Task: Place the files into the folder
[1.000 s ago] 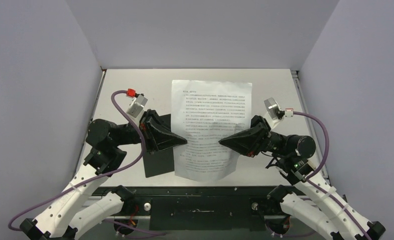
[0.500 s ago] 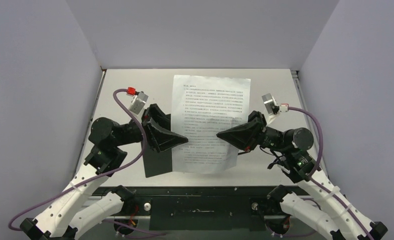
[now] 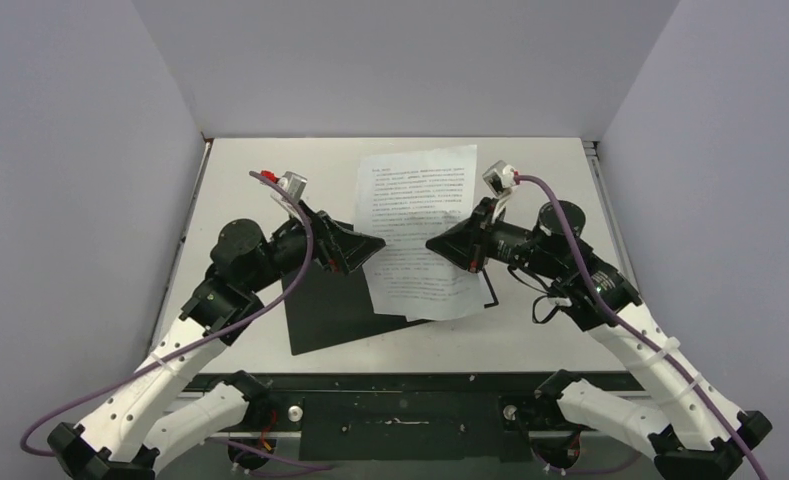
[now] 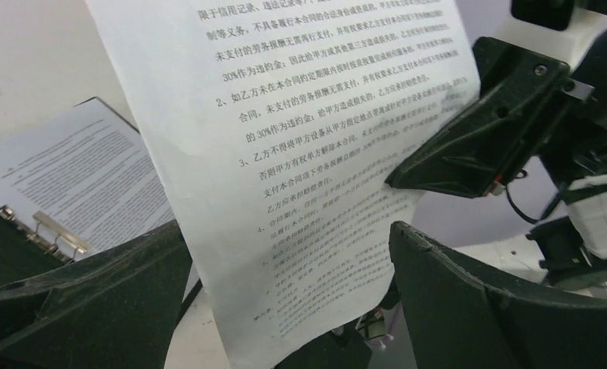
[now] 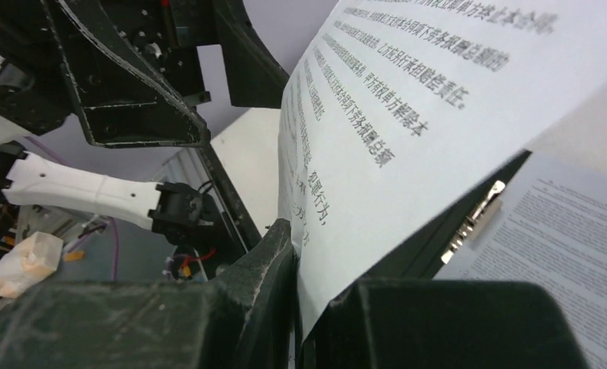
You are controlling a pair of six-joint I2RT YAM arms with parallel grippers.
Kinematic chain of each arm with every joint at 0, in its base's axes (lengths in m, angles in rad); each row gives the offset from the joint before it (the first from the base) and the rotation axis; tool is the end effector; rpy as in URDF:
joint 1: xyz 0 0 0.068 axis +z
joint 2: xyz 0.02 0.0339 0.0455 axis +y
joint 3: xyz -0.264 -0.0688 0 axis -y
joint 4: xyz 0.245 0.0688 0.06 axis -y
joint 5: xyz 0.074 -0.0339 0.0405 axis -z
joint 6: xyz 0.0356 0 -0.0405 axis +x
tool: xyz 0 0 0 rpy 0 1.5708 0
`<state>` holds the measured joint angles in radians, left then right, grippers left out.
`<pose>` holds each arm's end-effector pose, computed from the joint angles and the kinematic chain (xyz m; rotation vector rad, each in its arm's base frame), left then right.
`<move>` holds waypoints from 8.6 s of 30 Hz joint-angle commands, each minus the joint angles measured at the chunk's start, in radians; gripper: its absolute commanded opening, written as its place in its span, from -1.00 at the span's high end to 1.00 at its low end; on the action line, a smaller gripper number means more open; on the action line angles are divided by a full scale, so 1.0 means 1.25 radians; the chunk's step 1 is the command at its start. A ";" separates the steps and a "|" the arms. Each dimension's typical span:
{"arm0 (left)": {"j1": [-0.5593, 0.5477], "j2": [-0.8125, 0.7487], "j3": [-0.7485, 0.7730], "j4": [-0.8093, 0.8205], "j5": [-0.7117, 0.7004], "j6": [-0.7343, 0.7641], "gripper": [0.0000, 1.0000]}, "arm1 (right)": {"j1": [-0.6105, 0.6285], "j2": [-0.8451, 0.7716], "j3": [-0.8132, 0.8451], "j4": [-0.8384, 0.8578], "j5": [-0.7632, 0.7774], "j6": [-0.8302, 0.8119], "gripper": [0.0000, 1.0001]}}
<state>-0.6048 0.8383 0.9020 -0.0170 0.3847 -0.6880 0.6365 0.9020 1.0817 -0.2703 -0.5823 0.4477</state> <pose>0.1495 -0.1196 0.3903 0.2675 1.6606 -1.2963 0.1411 0.1286 0.4141 -0.6431 1.7006 1.2765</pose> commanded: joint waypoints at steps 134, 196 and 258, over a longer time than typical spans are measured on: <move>0.048 0.557 -0.119 0.108 -0.214 -0.024 -0.94 | -0.305 0.761 0.144 -0.149 0.105 -0.138 -0.31; 0.001 0.412 -0.167 -0.154 -0.392 -0.025 -0.99 | 0.040 0.803 0.254 -0.046 0.351 -0.044 0.27; -0.018 0.457 -0.171 -0.139 -0.394 -0.048 -1.00 | 0.056 0.856 0.233 -0.025 0.388 -0.038 0.70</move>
<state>-0.6212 1.4036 0.6781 -0.2100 -0.0971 -0.7429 0.6956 1.9945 1.3746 -0.3370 -0.1169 0.4015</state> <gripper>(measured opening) 0.999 0.178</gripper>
